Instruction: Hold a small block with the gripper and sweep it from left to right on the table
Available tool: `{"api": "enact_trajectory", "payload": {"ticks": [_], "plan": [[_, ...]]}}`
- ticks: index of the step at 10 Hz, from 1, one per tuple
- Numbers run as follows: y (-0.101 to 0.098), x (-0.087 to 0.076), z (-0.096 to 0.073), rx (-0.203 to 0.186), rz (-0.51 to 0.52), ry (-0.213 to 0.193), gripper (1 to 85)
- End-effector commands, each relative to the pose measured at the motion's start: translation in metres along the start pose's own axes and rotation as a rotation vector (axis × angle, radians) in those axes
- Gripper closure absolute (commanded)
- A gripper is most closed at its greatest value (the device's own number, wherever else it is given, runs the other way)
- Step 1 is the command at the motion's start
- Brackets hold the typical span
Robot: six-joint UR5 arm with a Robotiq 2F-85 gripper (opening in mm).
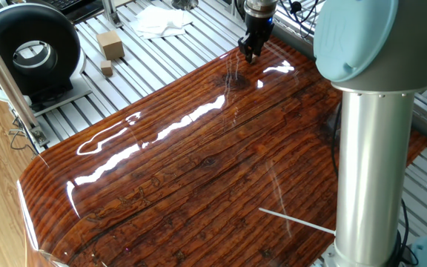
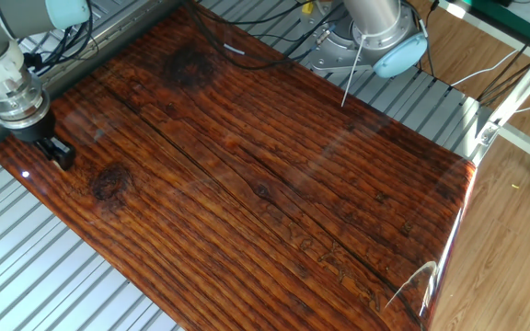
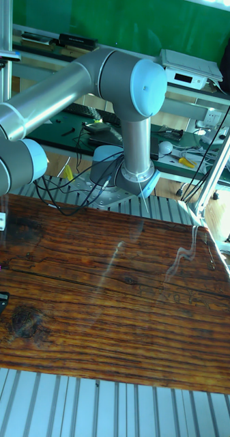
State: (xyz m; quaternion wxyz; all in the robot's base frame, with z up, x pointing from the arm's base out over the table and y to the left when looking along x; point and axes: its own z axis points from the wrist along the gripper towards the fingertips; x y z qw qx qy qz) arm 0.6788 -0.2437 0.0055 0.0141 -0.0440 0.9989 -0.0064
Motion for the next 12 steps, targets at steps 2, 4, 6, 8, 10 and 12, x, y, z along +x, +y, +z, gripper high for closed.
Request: {"api": "enact_trajectory", "payload": {"ticks": [2,4,6,8,10,12], "plan": [[0.0012,-0.0003,-0.0004,-0.008,0.007,0.000,45.7],[0.0018,0.0008,-0.0002,-0.010,0.012,0.005,47.0],[0.0029,0.0019,-0.0006,-0.013,0.015,0.009,47.7],[0.0035,0.0022,-0.0005,-0.013,0.018,0.010,48.7],[0.0048,0.0024,-0.0003,-0.017,0.023,0.012,49.7],[0.0041,0.0028,-0.0002,-0.014,0.026,0.013,51.7]]}}
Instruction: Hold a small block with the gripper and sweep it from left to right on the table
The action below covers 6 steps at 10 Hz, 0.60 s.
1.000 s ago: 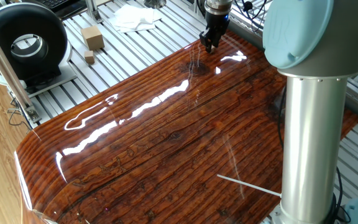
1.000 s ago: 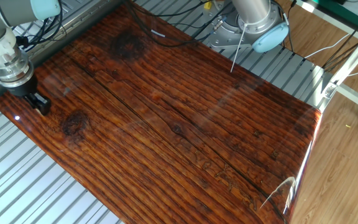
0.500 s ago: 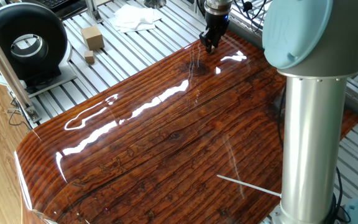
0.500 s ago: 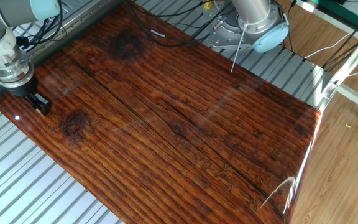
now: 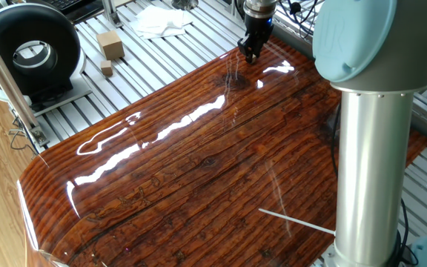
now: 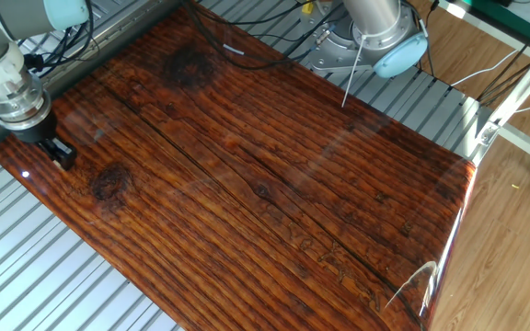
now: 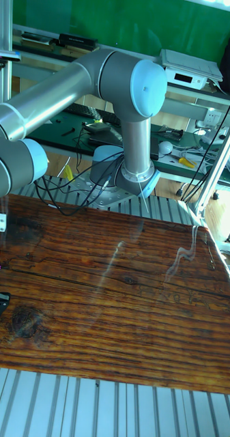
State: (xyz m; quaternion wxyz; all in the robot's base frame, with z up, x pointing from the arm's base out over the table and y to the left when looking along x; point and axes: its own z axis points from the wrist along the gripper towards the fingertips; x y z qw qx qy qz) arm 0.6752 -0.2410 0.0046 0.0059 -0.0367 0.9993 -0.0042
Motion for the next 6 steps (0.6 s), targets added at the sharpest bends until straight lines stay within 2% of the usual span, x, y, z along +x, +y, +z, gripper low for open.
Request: {"api": "enact_trajectory", "payload": {"ticks": [1,4,6], "plan": [[0.0012,-0.0001,-0.0010,-0.009,0.014,-0.001,53.7],[0.0011,0.0010,-0.0011,-0.008,0.022,0.003,59.0],[0.0004,0.0032,-0.0012,-0.003,0.034,0.013,68.3]]}}
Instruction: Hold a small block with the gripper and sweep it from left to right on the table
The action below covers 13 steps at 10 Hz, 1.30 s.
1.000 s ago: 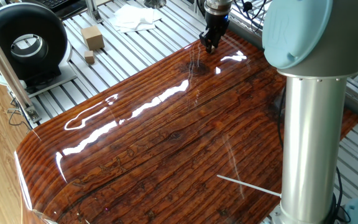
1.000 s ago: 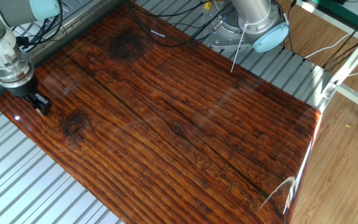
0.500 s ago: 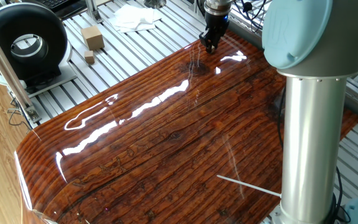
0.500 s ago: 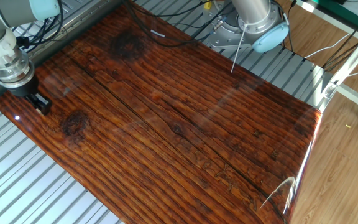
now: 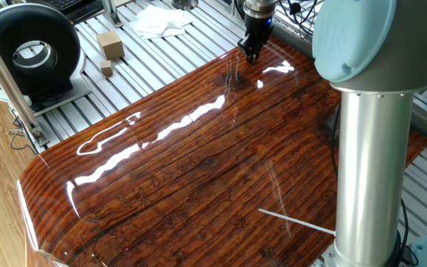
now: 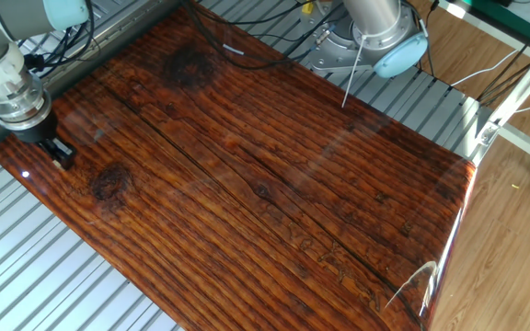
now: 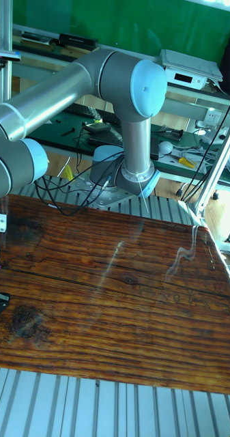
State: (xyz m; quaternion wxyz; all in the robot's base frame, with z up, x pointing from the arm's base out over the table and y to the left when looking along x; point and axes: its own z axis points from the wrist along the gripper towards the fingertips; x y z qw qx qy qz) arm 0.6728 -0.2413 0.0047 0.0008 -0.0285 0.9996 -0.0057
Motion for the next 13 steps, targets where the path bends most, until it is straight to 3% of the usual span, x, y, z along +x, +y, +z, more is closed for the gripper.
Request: {"api": "enact_trajectory", "payload": {"ticks": [1,6,13], "plan": [[-0.0016,0.0013,-0.0010,0.003,0.026,0.006,72.3],[-0.0006,0.0049,-0.0031,0.016,0.063,0.029,84.7],[-0.0008,-0.0010,-0.0019,-0.004,0.047,-0.002,84.7]]}}
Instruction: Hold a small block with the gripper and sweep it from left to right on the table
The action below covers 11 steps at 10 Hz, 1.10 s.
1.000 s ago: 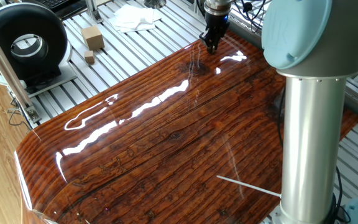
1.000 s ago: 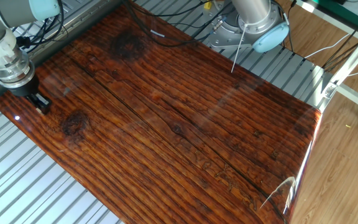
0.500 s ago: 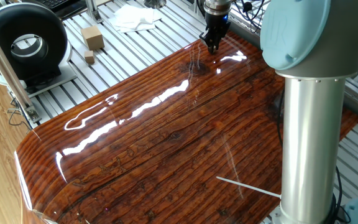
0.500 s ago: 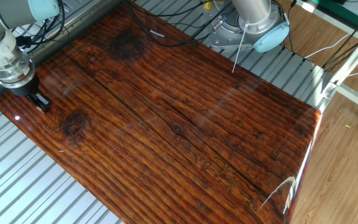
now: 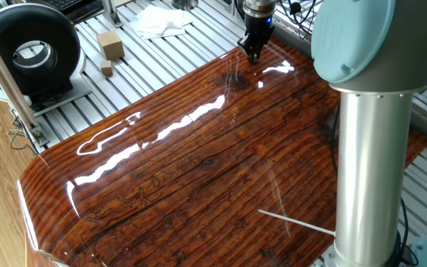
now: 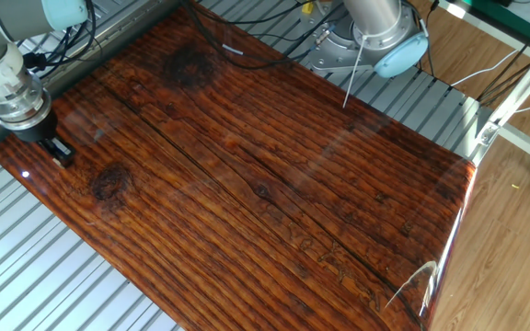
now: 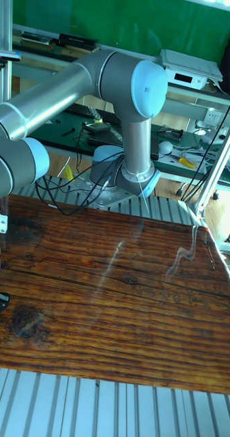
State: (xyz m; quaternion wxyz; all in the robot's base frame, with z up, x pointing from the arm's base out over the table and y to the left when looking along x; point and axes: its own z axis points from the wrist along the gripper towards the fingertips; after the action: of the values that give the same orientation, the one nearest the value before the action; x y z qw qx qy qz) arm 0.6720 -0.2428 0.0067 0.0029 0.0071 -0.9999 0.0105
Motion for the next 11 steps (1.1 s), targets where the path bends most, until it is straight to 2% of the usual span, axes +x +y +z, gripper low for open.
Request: {"api": "enact_trajectory", "payload": {"ticks": [1,3,11], "plan": [[0.0014,-0.0018,0.0004,-0.016,0.007,-0.010,84.7],[-0.0002,-0.0034,0.0007,-0.010,0.013,-0.016,84.7],[0.0042,-0.0049,0.0019,-0.027,0.015,-0.021,84.7]]}}
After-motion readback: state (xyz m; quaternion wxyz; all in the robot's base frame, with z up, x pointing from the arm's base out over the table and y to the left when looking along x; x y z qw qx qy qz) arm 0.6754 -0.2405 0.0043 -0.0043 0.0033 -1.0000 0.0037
